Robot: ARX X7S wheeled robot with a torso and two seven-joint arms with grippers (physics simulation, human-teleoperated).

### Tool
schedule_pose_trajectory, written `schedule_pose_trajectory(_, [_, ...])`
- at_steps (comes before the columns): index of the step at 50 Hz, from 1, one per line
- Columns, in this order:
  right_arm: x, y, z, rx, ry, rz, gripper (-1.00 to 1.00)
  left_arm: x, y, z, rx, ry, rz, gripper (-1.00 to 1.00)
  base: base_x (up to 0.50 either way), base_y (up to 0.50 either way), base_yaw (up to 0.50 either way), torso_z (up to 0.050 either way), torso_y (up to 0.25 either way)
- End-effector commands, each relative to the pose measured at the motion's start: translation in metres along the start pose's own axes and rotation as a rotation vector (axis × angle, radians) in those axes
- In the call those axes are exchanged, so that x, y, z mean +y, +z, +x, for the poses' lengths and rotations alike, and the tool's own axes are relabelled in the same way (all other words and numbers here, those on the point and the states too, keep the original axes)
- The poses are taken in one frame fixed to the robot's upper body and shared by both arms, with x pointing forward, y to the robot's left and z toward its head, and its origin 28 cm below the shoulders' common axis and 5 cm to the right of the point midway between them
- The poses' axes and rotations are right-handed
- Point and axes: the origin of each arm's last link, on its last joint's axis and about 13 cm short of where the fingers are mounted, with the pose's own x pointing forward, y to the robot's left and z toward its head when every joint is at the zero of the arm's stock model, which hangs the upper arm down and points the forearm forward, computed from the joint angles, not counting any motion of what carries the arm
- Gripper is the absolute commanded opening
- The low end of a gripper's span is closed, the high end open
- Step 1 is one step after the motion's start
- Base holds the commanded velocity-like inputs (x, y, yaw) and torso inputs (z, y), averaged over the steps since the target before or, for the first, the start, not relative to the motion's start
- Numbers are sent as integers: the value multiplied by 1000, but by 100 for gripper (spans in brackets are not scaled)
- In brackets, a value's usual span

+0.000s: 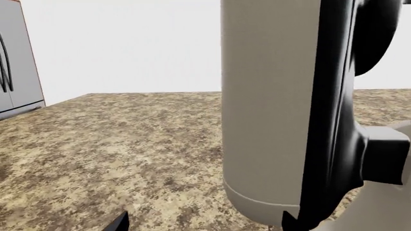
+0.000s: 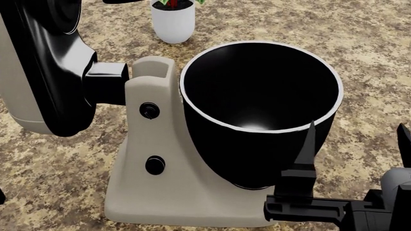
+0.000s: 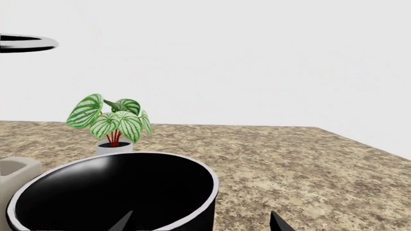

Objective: Close the stand mixer head.

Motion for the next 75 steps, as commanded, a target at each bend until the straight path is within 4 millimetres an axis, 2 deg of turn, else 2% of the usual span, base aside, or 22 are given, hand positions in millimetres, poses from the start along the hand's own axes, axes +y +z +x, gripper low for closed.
schedule_pose_trajectory(1, [-3, 9, -5, -21, -15, 2, 100, 20, 35, 3, -60, 72, 43, 100, 0, 0, 0, 0, 0])
schedule_pose_trajectory(3, [0, 9, -5, -22, -6, 3, 100, 29, 44, 14, -62, 125, 128, 100, 0, 0, 0, 0, 0])
schedule_pose_trajectory(5, [1, 8, -5, -19, 0, -1, 100, 33, 50, 19, -62, 129, 100, 100, 0, 0, 0, 0, 0])
schedule_pose_trajectory(9, [1, 9, -4, -19, 1, 0, 100, 44, 80, 22, -107, 157, 126, 100, 0, 0, 0, 0, 0])
schedule_pose_trajectory(15, [0, 9, -5, -21, 1, 5, 100, 47, 95, 18, -137, 188, 146, 100, 0, 0, 0, 0, 0])
schedule_pose_trajectory(17, [0, 9, -5, -21, 5, 17, 100, 49, 105, 22, -156, 225, 196, 100, 0, 0, 0, 0, 0])
schedule_pose_trajectory(20, [2, 9, -5, -21, 13, 11, 100, 46, 117, 39, -151, 206, 233, 100, 0, 0, 0, 0, 0])
schedule_pose_trajectory(23, [2, 8, -5, -19, 14, 14, 100, 47, 119, 51, -131, 203, 249, 100, 0, 0, 0, 0, 0])
schedule_pose_trajectory(28, [3, 8, -4, -18, 16, 17, 100, 52, 124, 57, -115, 216, 240, 100, 0, 0, 0, 0, 0])
schedule_pose_trajectory(33, [3, 8, -4, -19, 17, 16, 100, 57, 129, 78, -82, 225, 206, 100, 0, 0, 0, 0, 0])
schedule_pose_trajectory(43, [5, 7, -3, -15, 23, 14, 100, 53, 102, 110, 41, 138, 248, 100, 0, 0, 0, 0, 0])
schedule_pose_trajectory(50, [6, 6, -3, -11, 29, 12, 100, 44, 105, 117, 58, 63, 232, 100, 0, 0, 0, 0, 0])
schedule_pose_trajectory(55, [5, 6, -3, -8, 25, 10, 100, 32, 120, 120, 26, 0, 191, 100, 0, 0, 0, 0, 0])
schedule_pose_trajectory(61, [6, 4, -2, 2, 33, 7, 100, 12, 134, 121, -11, -77, 190, 100, 0, 0, -1, 0, 0])
schedule_pose_trajectory(70, [3, 5, -4, 0, 24, 9, 100, -17, 132, 128, 0, -191, 165, 100, 5, 0, -6, 0, 0])
schedule_pose_trajectory(75, [2, 5, -4, 0, 20, 11, 100, -42, 148, 124, -24, -292, 138, 100, 7, 0, -7, 0, 0])
